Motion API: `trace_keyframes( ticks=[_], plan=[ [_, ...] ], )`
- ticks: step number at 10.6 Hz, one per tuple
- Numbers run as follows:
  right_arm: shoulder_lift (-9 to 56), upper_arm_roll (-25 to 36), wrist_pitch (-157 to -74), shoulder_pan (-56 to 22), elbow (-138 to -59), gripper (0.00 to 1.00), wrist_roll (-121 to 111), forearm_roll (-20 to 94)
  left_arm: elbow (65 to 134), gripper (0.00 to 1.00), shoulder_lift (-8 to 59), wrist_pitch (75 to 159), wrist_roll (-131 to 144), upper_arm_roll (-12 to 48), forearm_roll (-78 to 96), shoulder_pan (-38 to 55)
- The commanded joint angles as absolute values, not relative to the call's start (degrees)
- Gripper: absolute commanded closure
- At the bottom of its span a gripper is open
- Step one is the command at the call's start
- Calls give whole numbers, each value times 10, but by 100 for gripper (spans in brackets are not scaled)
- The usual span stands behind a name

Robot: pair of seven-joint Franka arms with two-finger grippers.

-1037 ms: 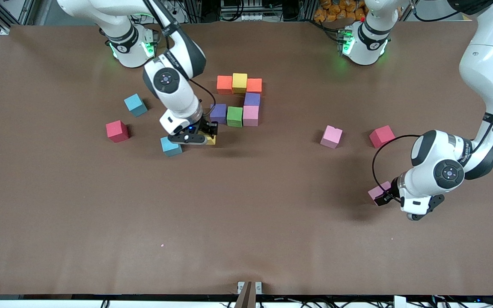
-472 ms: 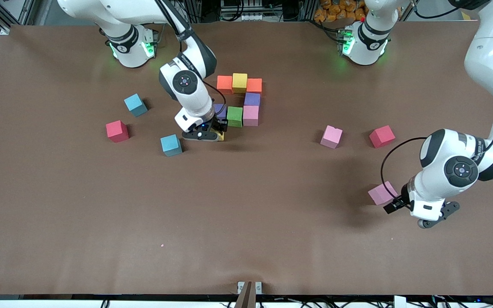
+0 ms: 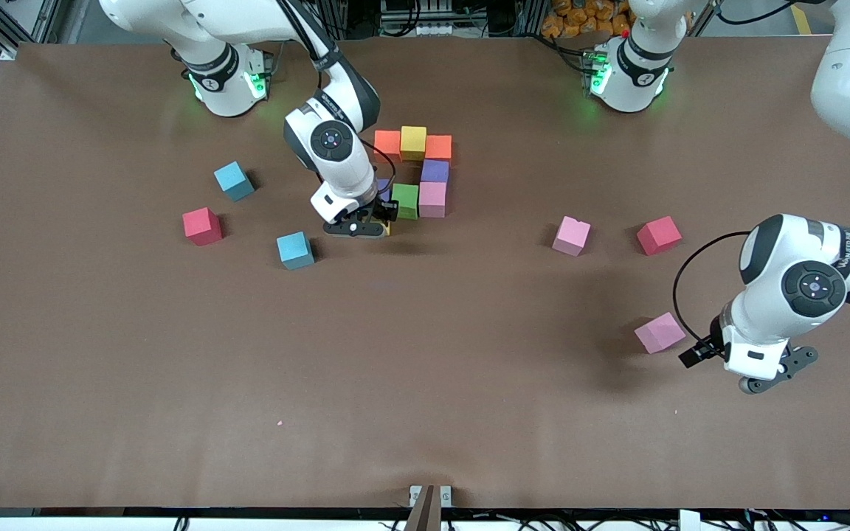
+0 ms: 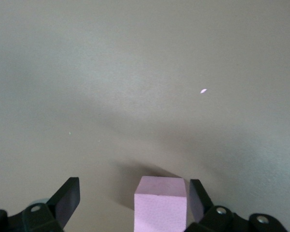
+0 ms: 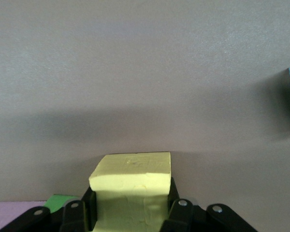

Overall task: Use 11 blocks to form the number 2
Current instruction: 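Place yellow beside green with the right gripper while the left gripper lifts pink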

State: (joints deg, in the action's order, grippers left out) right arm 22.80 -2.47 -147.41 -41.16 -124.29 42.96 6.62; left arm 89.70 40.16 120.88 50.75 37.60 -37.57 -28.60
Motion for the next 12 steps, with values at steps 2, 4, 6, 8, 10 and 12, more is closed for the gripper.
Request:
trace_keyframes(
  ticks=[2,4,6,8,10,12],
  plan=[
    [229,-21,-1476,-417,-1245,58,439,69,902,0,388,1199,496,374,-381,-299],
    [227,-20,-1470,-413,-1244,0,440,69,904,0,380,1197,483,374,-377,-316],
    [222,-20,-1466,-410,-1240,0,440,69,904,0,371,1174,457,374,-377,-326],
    [205,-16,-1435,-408,-1224,0,436,69,904,0,367,1168,444,374,-376,-336],
    [179,-6,-1334,-382,-1183,0,425,62,906,0,367,1154,444,374,-376,-344],
    [164,-5,-1306,-332,-1175,0,327,59,906,0,371,1150,441,373,-377,-358]
  ],
)
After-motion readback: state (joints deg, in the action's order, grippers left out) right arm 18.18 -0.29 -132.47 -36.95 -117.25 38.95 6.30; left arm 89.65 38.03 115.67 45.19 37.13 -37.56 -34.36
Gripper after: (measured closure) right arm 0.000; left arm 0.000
